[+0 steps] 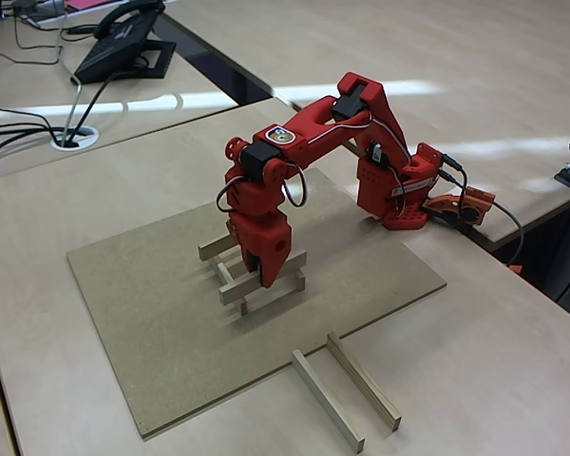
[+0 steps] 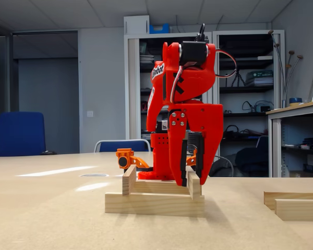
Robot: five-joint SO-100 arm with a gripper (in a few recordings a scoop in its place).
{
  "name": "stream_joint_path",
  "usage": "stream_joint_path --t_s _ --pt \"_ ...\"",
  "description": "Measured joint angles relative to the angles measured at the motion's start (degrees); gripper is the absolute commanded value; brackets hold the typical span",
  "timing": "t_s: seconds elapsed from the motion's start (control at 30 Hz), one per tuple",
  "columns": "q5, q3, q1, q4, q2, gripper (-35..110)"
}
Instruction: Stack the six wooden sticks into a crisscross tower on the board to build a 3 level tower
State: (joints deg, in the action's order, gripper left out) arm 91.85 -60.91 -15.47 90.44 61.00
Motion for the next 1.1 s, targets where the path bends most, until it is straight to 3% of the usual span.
stream_joint_path --t_s 0.8,1.1 --pt "-4.7 -1.2 -1.5 -6.9 4.0 23" --pt "-13.7 -11.7 -1.9 -19.8 15.6 21"
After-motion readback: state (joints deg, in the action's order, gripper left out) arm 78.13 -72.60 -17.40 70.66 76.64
